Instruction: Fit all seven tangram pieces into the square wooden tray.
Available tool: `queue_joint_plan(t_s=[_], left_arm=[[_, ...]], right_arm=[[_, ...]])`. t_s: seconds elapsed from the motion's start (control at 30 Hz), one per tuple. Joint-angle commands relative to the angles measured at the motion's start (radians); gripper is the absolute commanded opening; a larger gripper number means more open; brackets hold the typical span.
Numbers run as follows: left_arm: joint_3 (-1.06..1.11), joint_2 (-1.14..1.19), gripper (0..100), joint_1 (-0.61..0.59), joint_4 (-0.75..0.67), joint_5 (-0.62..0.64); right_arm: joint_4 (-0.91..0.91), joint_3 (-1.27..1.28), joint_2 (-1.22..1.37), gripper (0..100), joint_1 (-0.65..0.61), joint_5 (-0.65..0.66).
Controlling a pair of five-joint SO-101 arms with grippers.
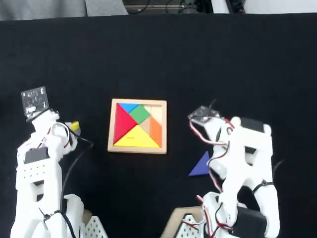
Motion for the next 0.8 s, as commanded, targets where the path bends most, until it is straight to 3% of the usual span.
queue_joint_plan(t_s=[0.0,0.27,0.57,0.77], left_arm=[[0.05,-0.137,24,0.018,-0.02,-0.021],[0.257,-0.575,24,0.068,-0.011,-0.058],[0.397,-0.825,24,0.068,-0.011,-0.057],[0.45,-0.936,24,0.067,-0.008,-0.057]], right_arm=[[-0.087,0.065,-0.035,1.1,0.008,0.025],[-0.144,0.157,-0.033,1.1,-0.144,-0.002],[-0.242,0.157,-0.028,1.1,-0.167,-0.144],[-0.384,0.111,0.113,1.1,-0.163,-0.207]])
